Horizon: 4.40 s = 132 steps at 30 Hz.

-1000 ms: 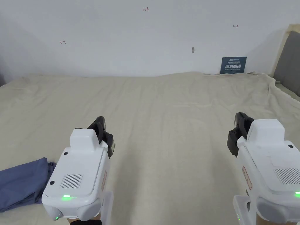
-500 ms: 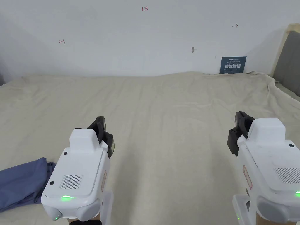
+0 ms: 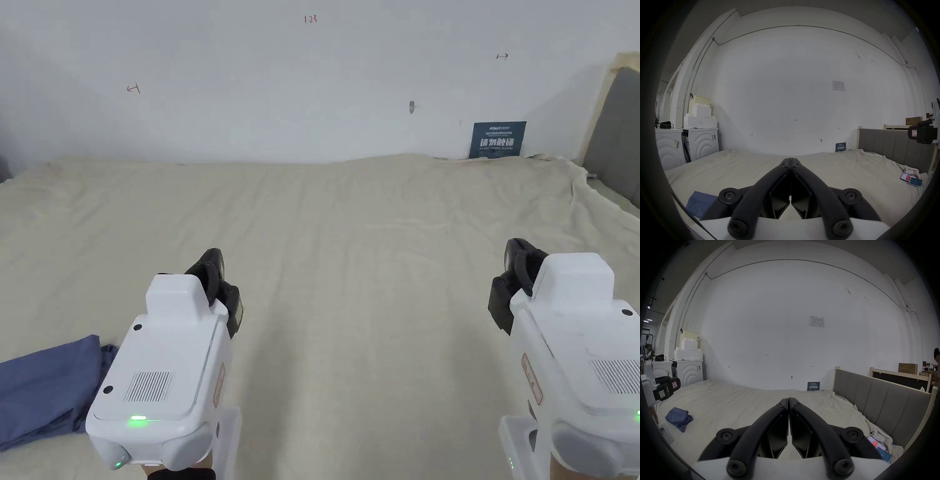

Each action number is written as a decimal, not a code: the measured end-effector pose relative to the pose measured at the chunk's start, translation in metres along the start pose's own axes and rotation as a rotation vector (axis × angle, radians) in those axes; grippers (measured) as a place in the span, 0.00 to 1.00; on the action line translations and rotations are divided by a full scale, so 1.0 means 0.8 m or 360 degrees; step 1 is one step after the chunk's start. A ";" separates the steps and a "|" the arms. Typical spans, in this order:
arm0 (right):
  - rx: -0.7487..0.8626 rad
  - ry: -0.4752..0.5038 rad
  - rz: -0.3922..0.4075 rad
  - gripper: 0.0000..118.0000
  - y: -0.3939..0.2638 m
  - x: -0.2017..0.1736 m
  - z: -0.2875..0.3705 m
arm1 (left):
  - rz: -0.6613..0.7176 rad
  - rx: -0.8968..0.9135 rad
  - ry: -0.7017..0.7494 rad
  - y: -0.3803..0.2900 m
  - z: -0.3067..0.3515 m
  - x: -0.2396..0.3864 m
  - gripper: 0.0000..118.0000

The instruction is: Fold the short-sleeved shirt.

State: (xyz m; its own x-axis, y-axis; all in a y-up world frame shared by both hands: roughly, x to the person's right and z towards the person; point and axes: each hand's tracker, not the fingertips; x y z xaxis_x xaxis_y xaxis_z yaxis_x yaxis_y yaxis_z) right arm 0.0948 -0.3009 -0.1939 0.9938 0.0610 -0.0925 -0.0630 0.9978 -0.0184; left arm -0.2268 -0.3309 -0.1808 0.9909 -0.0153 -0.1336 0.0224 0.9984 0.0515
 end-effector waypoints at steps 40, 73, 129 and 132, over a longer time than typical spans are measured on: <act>-0.0039 -0.0002 -0.0045 0.99 0.003 0.001 0.005 | 0.0050 -0.0035 0.0023 -0.009 0.001 -0.012 1.00; 0.0000 -0.0031 -0.0060 1.00 0.005 0.003 0.007 | 0.0002 -0.0007 0.0027 -0.004 0.004 -0.006 1.00; -0.0258 -0.0198 -0.0145 1.00 0.013 -0.009 -0.008 | -0.0003 -0.0017 -0.0001 -0.006 0.005 -0.012 1.00; -0.0508 -0.0281 -0.0331 0.99 0.025 -0.006 -0.014 | 0.0001 -0.0020 -0.0002 -0.006 0.005 -0.014 1.00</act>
State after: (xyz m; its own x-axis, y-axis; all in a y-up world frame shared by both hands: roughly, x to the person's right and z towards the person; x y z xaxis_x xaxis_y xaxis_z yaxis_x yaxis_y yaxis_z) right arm 0.0874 -0.2817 -0.2050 0.9870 -0.1103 0.1171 0.1433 0.9335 -0.3286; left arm -0.2371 -0.3354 -0.1755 0.9911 -0.0150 -0.1322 0.0204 0.9990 0.0393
